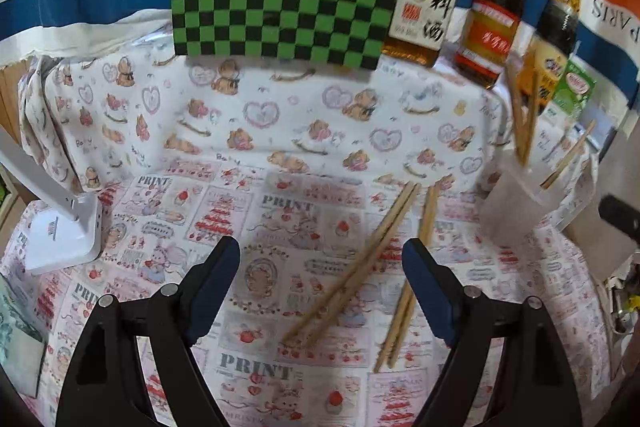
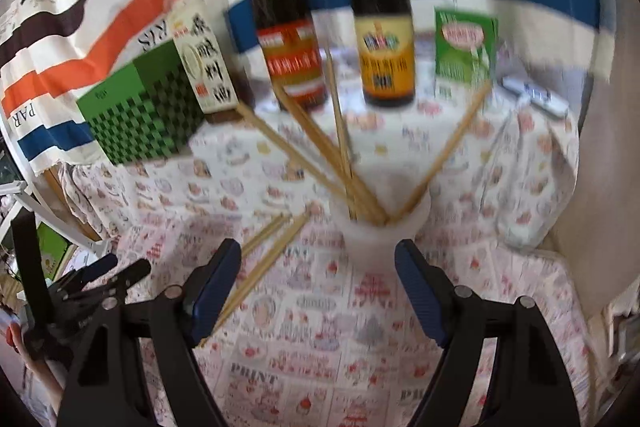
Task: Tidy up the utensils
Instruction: 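Move the open left gripper back down to the chopstick bundle, then close the left gripper on a chopstick and pull it from the bundle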
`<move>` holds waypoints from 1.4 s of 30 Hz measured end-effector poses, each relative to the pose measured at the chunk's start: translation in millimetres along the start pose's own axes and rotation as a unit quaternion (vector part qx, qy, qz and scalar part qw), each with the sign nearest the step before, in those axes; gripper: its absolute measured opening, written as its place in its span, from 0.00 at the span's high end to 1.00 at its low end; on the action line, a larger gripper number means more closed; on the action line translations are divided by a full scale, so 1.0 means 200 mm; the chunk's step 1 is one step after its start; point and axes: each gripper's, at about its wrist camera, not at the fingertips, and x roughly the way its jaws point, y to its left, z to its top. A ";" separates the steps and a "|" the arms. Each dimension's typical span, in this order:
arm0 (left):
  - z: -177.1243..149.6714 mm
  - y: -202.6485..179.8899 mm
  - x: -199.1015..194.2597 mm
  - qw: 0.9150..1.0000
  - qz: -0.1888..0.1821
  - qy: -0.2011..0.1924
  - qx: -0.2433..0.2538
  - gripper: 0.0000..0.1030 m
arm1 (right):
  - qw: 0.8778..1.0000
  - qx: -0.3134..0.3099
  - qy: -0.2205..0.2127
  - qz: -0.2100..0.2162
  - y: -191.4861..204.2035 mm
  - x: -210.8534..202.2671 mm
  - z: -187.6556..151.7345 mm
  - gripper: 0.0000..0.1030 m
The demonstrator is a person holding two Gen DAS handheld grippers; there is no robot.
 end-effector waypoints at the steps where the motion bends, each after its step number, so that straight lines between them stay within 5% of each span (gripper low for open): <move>1: -0.01 0.00 0.01 1.000 0.002 0.003 0.002 0.20 | 1.000 0.005 0.005 -0.001 -0.01 0.02 -0.02 0.25; 6: -0.01 0.03 0.04 1.000 -0.005 -0.001 -0.007 0.16 | 0.999 0.010 0.041 -0.001 -0.02 0.16 -0.12 0.25; 11: -0.01 0.07 0.05 0.999 0.030 -0.010 -0.027 0.15 | 0.997 0.003 0.078 0.003 -0.05 0.26 -0.19 0.25; 16: -0.02 0.10 0.16 0.999 0.005 0.031 -0.036 0.14 | 0.992 0.034 0.120 0.013 -0.13 0.37 -0.22 0.25; 23: -0.06 0.04 0.26 0.997 -0.025 0.067 0.015 0.15 | 0.992 0.037 0.122 0.003 -0.14 0.40 -0.23 0.25; 26: -0.08 -0.03 0.28 0.995 -0.050 0.083 0.036 0.26 | 0.991 0.039 0.125 0.001 -0.14 0.40 -0.23 0.25; 30: -0.11 -0.12 0.29 0.993 -0.024 0.081 0.079 0.39 | 0.991 0.033 0.126 -0.001 -0.13 0.40 -0.22 0.25; 38: -0.13 -0.09 0.38 0.992 -0.020 0.107 0.057 0.80 | 0.991 0.013 0.130 0.000 -0.10 0.41 -0.23 0.25; 42: -0.13 -0.08 0.38 0.990 -0.042 0.121 0.055 0.84 | 0.992 0.002 0.129 0.000 -0.08 0.41 -0.23 0.25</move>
